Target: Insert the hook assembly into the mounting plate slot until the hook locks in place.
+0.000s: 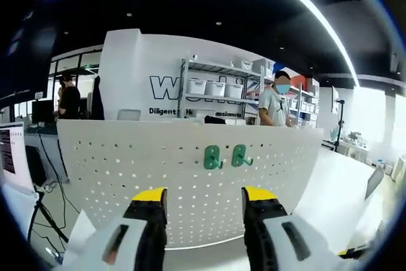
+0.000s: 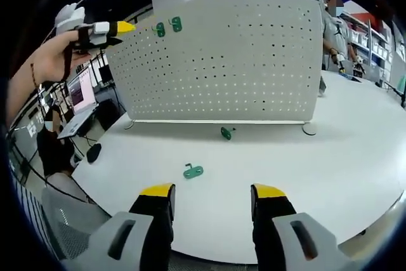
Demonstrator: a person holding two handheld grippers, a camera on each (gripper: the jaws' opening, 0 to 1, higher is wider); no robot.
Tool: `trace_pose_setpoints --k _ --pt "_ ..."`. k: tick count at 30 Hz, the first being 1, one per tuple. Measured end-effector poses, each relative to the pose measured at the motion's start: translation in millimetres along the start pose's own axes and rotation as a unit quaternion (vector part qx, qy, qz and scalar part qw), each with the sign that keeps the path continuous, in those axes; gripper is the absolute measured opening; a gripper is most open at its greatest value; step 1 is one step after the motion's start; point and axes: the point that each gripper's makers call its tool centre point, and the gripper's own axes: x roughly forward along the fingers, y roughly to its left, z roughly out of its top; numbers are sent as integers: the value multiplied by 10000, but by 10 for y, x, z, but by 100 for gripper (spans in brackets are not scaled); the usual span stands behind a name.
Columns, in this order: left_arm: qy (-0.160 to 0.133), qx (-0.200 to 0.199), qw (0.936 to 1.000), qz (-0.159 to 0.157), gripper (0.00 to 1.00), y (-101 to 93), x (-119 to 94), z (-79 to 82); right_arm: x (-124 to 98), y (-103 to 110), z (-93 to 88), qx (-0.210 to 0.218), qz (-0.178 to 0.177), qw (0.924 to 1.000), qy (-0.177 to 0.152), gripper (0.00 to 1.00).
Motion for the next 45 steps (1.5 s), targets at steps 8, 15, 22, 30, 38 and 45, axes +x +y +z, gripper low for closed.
trace_pose_setpoints --k 8,15,22,30,38,45 --pt "572 -155 9979 -258 55 -18 -303 -449 5 -1 -40 30 -16 10000 9 45" --pt "906 -246 9952 -279 60 -65 -553 -810 -26 -11 -43 31 -47 10000 -32 45" --pt "1170 -434 9915 -354 62 -113 -719 -1067 -48 5 -86 21 -46 10000 8 45" --pt "1631 -659 9832 -483 65 -157 -892 -1457 -68 -5 -88 1 -89 10000 -2 45" --pt "1887 -713 9774 -626 65 -250 -1022 -1665 -98 2 -113 7 -116 9999 8 45" --pt "2091 -679 9721 -821 65 -326 -1098 -1795 -114 -1 -119 17 -133 9999 13 45"
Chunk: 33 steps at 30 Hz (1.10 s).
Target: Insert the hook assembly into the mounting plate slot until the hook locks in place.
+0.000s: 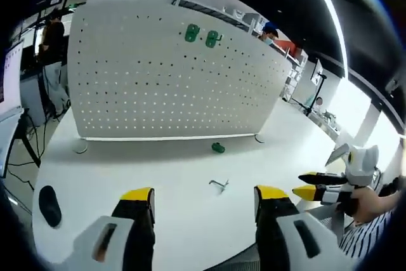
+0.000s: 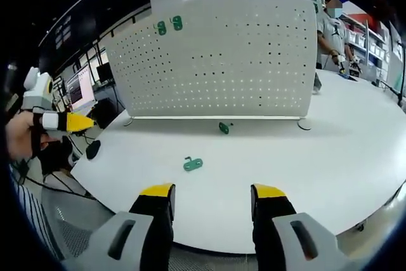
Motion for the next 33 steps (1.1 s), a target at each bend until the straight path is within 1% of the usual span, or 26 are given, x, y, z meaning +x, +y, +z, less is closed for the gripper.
trace_pose_setpoints --k 3,8,10,11,14,17,19,22,23,24,25,26,28,30,33 --pt "168 -29 9998 -66 66 13 11 -118 -12 -4 -19 -7 -7 10000 24 45" --pt "393 40 9990 -190 67 -25 22 -315 -25 8 -39 -19 27 10000 72 45" --pt "527 -49 9982 -297 68 -56 43 -416 -28 15 -45 -18 47 10000 81 45" --pt "517 -67 9981 -330 69 -67 56 -439 -28 12 -51 -30 45 9999 97 45" --pt "607 26 9969 -496 69 -146 118 -544 -29 12 -65 -23 67 9999 133 45" --pt "723 -170 9951 -659 69 -197 212 -644 -37 9 -69 -20 70 9999 145 45" --pt "809 -93 9937 -765 68 -219 293 -706 -35 8 -86 -28 92 9998 189 45" --pt "806 -91 9917 -1000 66 -291 405 -737 -23 8 -103 12 139 9996 229 44" --pt "802 -30 9899 -1167 66 -345 455 -744 -19 9 -105 21 149 9996 238 44" --pt "765 14 9892 -1249 66 -374 495 -739 -17 9 -106 24 154 9996 243 43" --pt "841 60 9874 -1338 65 -402 549 -768 -9 11 -110 37 166 9995 264 43" --pt "926 68 9858 -1401 64 -418 588 -794 -3 13 -112 47 176 9995 276 43" --pt "968 149 9848 -1431 64 -426 673 -810 14 16 -120 66 198 9993 310 43" --pt "1108 215 9826 -1475 64 -437 771 -842 19 12 -126 86 201 9992 321 43" --pt "1152 100 9793 -1660 63 -487 907 -800 20 -2 -131 132 188 9992 327 43"
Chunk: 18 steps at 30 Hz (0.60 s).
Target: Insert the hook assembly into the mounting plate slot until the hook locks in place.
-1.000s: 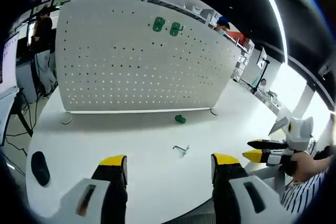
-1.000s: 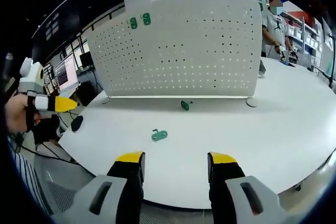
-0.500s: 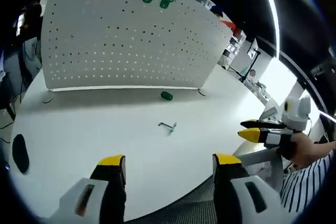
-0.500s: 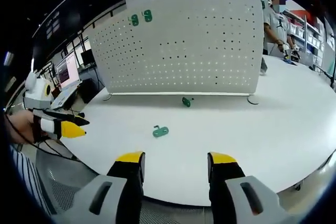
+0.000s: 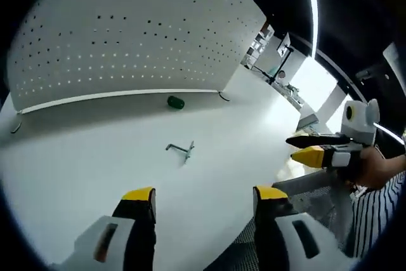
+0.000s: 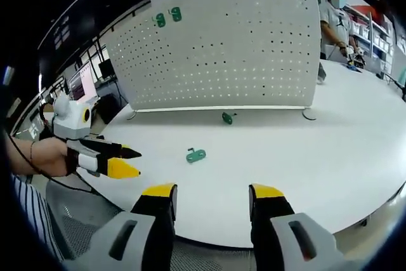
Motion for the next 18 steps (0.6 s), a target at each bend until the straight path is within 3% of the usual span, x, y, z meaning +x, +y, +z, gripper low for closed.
trace_pose_setpoints --k 9,18 --pt "211 201 9996 -24 58 33 383 90 11 -21 -28 110 -6 9999 45 42" --pt "329 82 9994 54 51 51 703 125 30 -46 -41 299 -14 9995 113 42"
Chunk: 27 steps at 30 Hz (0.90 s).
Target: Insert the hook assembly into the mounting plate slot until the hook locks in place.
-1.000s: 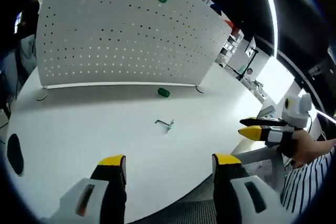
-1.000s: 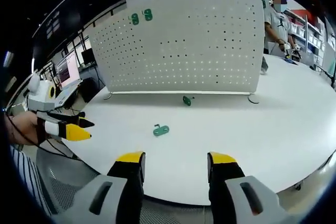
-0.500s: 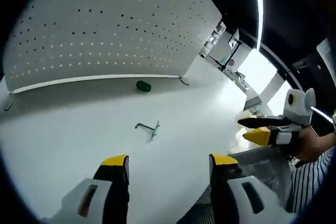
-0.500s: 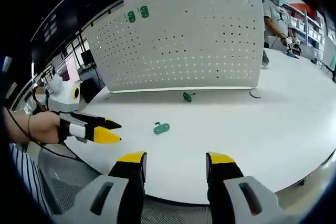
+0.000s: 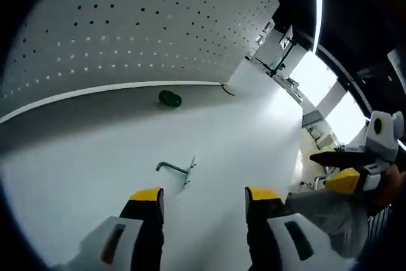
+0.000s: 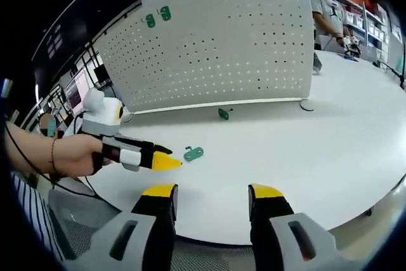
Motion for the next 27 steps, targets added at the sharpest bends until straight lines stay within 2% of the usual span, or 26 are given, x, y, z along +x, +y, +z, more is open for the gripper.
trace_pose_setpoints --k 7,11,14,19,23,27 --pt "81 128 9999 -40 46 5 112 22 12 -19 -5 90 19 10000 39 41" --pt "162 187 9997 9 43 59 164 10 8 -33 2 190 15 9998 9 41" --pt "232 201 9995 97 42 102 211 -14 11 -14 -8 109 27 9999 33 41" --pt "297 313 9990 148 33 106 268 -34 26 11 -24 24 67 9999 75 41" --pt "387 72 9990 195 26 137 309 -57 27 -19 -23 102 47 9999 70 40" --pt "432 108 9988 219 18 149 336 -58 32 -26 -28 132 38 9999 78 40"
